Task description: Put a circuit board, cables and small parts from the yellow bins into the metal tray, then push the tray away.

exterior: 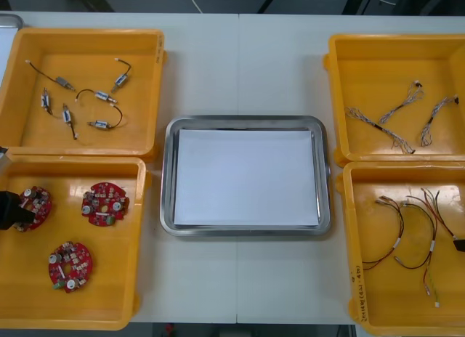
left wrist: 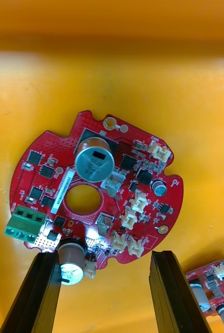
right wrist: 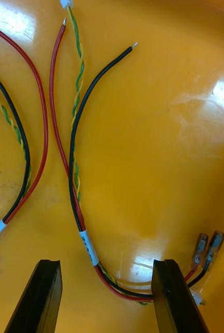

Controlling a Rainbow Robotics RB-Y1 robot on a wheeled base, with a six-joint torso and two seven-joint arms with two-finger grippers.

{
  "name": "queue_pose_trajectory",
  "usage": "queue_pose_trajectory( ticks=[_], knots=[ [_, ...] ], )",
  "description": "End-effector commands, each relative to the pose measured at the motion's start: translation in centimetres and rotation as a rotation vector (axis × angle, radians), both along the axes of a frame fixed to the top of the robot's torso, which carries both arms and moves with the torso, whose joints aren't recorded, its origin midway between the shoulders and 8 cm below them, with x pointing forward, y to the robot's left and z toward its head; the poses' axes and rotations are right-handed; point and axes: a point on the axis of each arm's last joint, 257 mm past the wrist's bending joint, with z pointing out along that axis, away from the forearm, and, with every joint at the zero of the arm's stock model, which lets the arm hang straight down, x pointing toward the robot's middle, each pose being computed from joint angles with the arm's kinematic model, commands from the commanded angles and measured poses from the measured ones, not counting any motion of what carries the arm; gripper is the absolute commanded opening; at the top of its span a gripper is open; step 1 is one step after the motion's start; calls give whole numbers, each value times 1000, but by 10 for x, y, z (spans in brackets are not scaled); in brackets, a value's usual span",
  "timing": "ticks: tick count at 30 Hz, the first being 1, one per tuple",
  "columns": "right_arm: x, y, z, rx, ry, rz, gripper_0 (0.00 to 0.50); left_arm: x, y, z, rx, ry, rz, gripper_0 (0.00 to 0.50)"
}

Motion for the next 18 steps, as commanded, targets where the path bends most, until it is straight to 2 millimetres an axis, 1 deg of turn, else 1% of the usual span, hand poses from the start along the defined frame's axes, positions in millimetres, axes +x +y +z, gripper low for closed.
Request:
queue_pose_trajectory(
  ticks=[1,8,9,18],
  knots=[
    [-9,-7,-13,-41,15,25,500,-5,24,8,106,-17,-125,500],
    [-12,-9,-24,-37,18,14,500,-5,30,7,125,-15,-121,500],
    [-12,-6,-26,-31,20,14,500,-5,30,7,126,-14,-122,500],
    [-16,-1,-36,-23,20,10,500,-8,28,-1,128,0,-120,500]
  ],
)
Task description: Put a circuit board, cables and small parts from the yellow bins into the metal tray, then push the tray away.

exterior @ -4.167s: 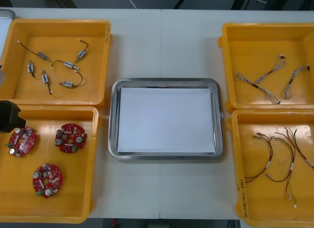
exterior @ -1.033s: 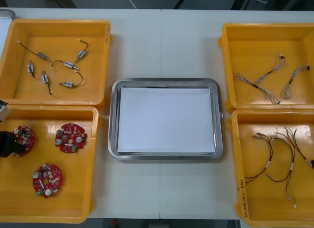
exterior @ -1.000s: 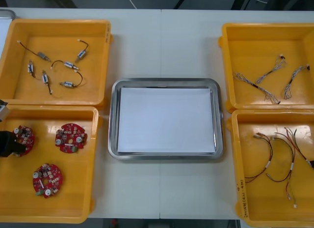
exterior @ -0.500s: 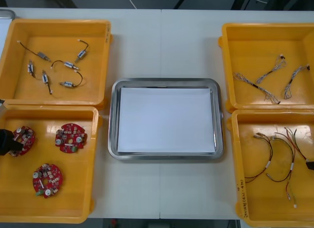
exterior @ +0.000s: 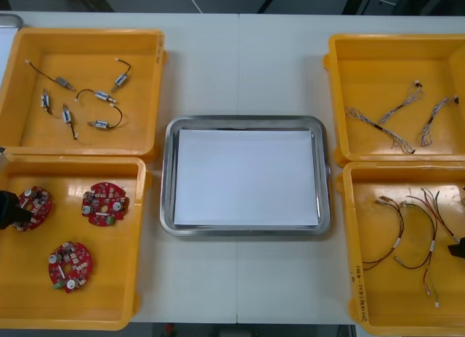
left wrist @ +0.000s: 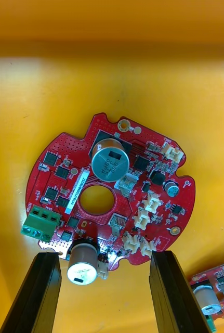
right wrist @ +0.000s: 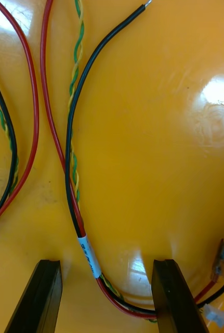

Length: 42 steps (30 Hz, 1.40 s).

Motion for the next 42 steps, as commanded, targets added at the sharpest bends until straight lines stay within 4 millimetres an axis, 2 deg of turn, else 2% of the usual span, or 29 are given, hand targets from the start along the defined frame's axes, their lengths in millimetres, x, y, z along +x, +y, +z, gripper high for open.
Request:
queue_pose_trajectory(
  ticks=[1,12,13,14,15,16,17,18,20,21,22,23,24,32,36,42],
  knots=[
    [-15,0,-17,-11,28,11,500,-10,21,-3,105,8,-123,500],
    [-15,2,-22,-6,24,3,500,-11,20,-12,98,11,-118,500],
    [-15,2,-23,-5,24,3,486,-11,19,-12,96,10,-120,500],
    [-15,2,-23,-5,24,3,394,-11,19,-12,93,10,-118,500],
    [-15,2,-23,-5,24,3,258,-11,18,-12,90,10,-120,500],
    [-15,2,-23,-5,24,3,196,-11,18,-12,90,10,-120,500],
    [-15,2,-23,-5,24,3,78,-11,18,-12,89,10,-120,500],
    [-15,2,-23,-5,24,3,0,-11,18,-12,89,9,-121,500],
    [-15,3,-23,-2,24,1,0,-11,18,-12,90,9,-123,500],
    [-15,3,-23,-2,24,1,0,-11,18,-12,90,9,-123,387],
    [-16,3,-23,-1,24,2,0,-11,17,-12,88,9,-123,224],
    [-16,3,-23,1,25,0,0,-11,18,-12,90,11,-124,124],
    [-15,4,-23,4,23,1,0,-11,18,-12,90,11,-124,3],
    [-11,-4,-5,13,3,-11,0,-11,16,-11,84,10,-126,0],
    [-10,-7,19,5,3,-9,0,-12,8,-9,60,10,-133,0],
    [-16,-13,60,-27,16,1,0,-12,2,15,64,10,-150,0]
  ],
)
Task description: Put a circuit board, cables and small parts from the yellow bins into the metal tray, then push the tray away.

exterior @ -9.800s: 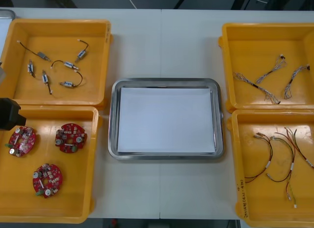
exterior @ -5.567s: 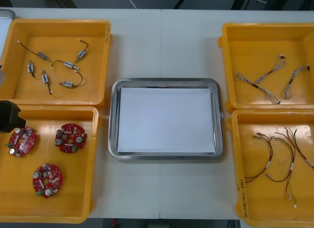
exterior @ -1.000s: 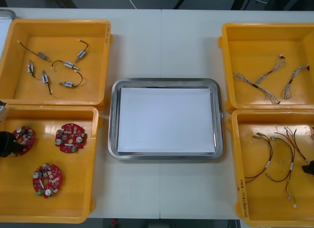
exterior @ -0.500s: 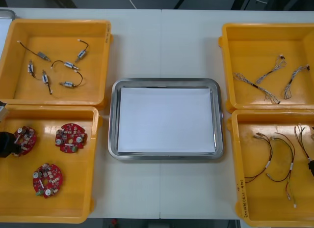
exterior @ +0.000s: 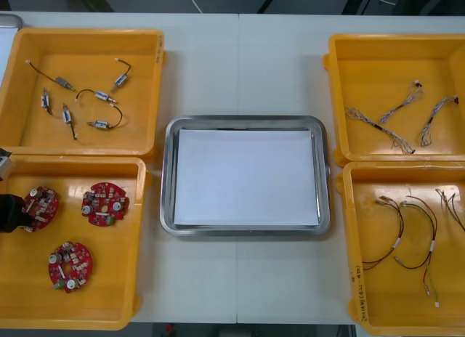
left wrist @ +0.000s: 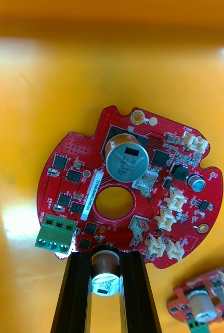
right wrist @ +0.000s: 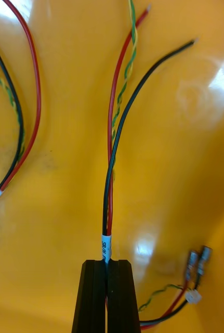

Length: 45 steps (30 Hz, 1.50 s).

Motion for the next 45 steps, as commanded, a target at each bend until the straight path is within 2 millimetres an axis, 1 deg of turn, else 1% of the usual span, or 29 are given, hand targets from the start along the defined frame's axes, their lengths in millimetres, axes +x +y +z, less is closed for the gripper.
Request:
queue_pose_trajectory(
  ticks=[1,5,8,11,15,19,21,23,26,29,30,33,34,37,39,40,43,45],
  knots=[
    [0,-6,43,-32,-34,19,0,-9,11,31,90,-8,-146,0],
    [-3,-3,63,-49,-24,35,0,-10,8,47,102,-9,-159,0],
    [-6,0,85,-70,-18,44,0,-13,3,62,116,-9,-179,1],
    [-9,2,97,-83,-9,50,0,-15,-2,72,127,-9,-190,0],
    [-16,5,111,-110,28,60,0,-21,-21,89,138,9,-169,1],
    [-20,10,126,-138,59,66,0,-28,-45,106,151,15,-142,0],
    [-13,10,138,-164,32,68,0,-31,-55,112,156,16,-142,0],
    [-1,16,152,-188,-14,79,0,-33,-68,120,156,10,-152,1],
    [8,23,166,-212,-58,94,0,-36,-80,127,155,10,-169,1],
    [13,31,176,-220,-88,112,0,-38,-93,135,154,4,-199,1],
    [13,32,176,-221,-90,115,0,-38,-95,136,153,4,-203,0],
    [15,42,178,-216,-100,131,0,-37,-112,141,159,6,-239,1],
    [16,42,178,-216,-102,130,0,-37,-115,142,159,2,-238,1],
    [20,50,183,-196,-118,120,0,-34,-135,144,150,-3,-247,3],
    [23,61,187,-161,-133,114,0,-33,-151,144,142,-1,-252,1],
    [23,63,187,-151,-132,112,0,-32,-155,144,140,-1,-255,0],
    [23,74,188,-115,-127,99,0,-30,-176,142,126,8,-266,1],
    [21,82,189,-104,-121,91,0,-27,-194,143,117,7,-276,2]
  ],
)
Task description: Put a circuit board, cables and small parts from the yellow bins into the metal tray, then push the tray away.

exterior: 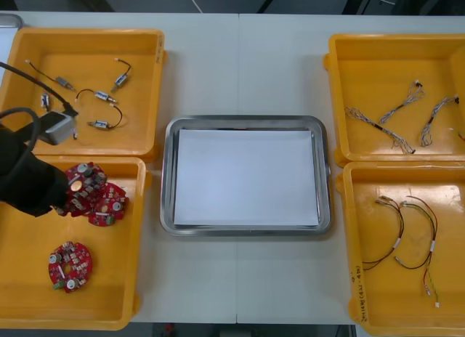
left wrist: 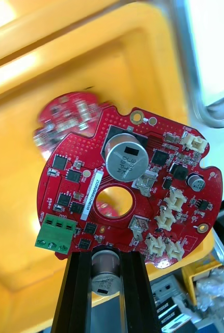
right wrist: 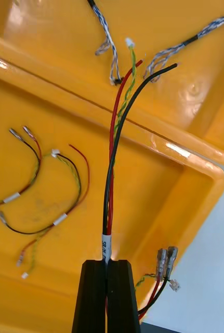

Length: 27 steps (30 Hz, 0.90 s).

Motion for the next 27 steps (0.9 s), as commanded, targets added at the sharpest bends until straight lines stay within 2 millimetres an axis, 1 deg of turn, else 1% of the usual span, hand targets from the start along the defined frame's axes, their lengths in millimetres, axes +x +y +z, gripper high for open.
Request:
queue_pose_trajectory(
  ticks=[1,2,4,6,7,8,10,12,13,14,16,17,20,21,22,23,24,25,27],
  knots=[
    [2,24,13,11,-14,6,0,8,-51,11,-67,-11,81,2],
    [1,27,14,16,-13,4,0,9,-55,12,-71,-12,85,3],
    [-2,36,15,37,-3,-9,0,12,-73,13,-84,-15,91,2],
    [-5,40,15,48,3,-13,0,14,-82,14,-87,-18,85,1],
    [-8,47,14,68,18,-21,0,16,-96,14,-92,-24,84,3],
    [-10,50,13,75,22,-24,0,18,-100,14,-96,-27,86,2],
    [-15,58,13,99,39,-41,0,21,-121,13,-114,-31,97,3],
    [-17,61,14,110,44,-47,0,22,-129,12,-115,-36,98,1],
    [-21,66,14,130,53,-56,0,25,-142,10,-120,-37,101,3],
    [-23,70,14,145,60,-61,0,27,-150,8,-123,-35,99,3],
    [-25,73,15,153,67,-60,0,30,-157,6,-125,-37,99,1],
    [-28,77,14,165,76,-62,0,32,-168,2,-124,-36,93,3],
    [-29,78,16,157,72,-54,0,40,-183,-5,-129,-42,93,2],
    [-29,78,16,157,72,-54,0,40,-183,-5,-129,-42,93,2],
    [-30,79,16,155,72,-51,0,44,-192,-10,-137,-43,95,3],
    [-30,80,16,155,71,-48,0,48,-196,-14,-142,-45,98,3],
    [-30,80,16,155,71,-48,0,48,-196,-14,-142,-45,98,3],
    [-30,81,16,151,71,-43,0,52,-203,-20,-143,-48,96,2],
    [-31,83,16,148,71,-38,0,56,-208,-30,-136,-51,96,0]
  ],
)
